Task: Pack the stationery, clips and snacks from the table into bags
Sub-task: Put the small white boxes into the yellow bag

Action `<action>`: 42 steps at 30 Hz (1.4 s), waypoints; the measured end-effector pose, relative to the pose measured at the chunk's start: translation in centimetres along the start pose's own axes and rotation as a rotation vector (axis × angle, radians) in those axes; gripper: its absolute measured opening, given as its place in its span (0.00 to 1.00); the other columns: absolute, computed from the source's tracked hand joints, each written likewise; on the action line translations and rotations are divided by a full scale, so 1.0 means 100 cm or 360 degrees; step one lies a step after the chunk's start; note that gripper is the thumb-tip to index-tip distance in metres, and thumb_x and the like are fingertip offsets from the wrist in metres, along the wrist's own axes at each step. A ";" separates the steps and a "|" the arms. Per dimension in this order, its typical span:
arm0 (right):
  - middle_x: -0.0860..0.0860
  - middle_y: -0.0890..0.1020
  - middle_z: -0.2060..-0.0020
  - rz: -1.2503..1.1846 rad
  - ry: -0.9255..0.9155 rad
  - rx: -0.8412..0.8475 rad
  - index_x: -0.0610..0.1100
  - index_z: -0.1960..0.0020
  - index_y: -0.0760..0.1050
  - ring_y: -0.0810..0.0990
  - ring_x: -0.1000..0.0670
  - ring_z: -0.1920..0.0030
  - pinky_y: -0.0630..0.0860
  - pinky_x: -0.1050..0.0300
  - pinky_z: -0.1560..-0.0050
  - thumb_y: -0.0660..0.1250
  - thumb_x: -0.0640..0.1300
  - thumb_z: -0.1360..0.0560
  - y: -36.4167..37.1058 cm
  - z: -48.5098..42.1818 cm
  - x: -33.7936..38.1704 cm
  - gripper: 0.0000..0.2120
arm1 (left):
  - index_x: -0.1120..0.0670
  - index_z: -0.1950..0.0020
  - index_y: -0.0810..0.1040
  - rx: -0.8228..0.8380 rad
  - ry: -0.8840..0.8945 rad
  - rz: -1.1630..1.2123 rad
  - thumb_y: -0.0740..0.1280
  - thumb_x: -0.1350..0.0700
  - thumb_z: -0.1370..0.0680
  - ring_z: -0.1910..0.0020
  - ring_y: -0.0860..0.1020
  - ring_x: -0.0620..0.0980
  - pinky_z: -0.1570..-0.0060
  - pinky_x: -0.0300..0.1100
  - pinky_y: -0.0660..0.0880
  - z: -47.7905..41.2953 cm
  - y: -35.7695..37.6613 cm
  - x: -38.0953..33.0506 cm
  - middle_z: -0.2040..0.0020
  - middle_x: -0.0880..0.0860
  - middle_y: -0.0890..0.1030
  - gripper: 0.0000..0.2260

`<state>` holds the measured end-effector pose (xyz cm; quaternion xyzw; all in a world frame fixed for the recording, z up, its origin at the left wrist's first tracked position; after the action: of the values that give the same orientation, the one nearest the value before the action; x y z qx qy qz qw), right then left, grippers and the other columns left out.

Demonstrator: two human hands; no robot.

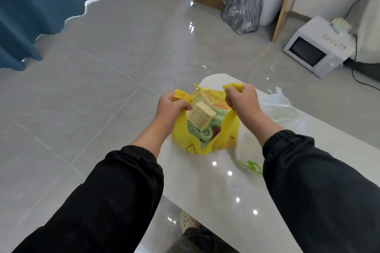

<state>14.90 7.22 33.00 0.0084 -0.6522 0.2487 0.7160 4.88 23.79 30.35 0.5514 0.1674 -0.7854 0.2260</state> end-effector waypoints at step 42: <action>0.50 0.68 0.67 0.0594 0.0342 -0.0159 0.42 0.61 0.63 0.65 0.53 0.68 0.62 0.56 0.69 0.54 0.40 0.20 0.012 0.003 -0.095 0.11 | 0.62 0.39 0.75 -0.0126 -0.0316 -0.0657 0.65 0.50 0.22 0.41 0.75 0.59 0.43 0.50 0.73 -0.033 0.003 0.100 0.42 0.61 0.78 0.18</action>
<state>13.96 4.89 23.75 -0.1746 -0.5738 0.3438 0.7225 4.81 23.53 19.85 0.4161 0.2843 -0.8582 0.0976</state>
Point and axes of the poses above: each hand's wrist, its own z-axis away from the middle knuckle, its own y-axis out of the palm, x = y × z, the point moved 3 cm from there along -z, towards the middle knuckle
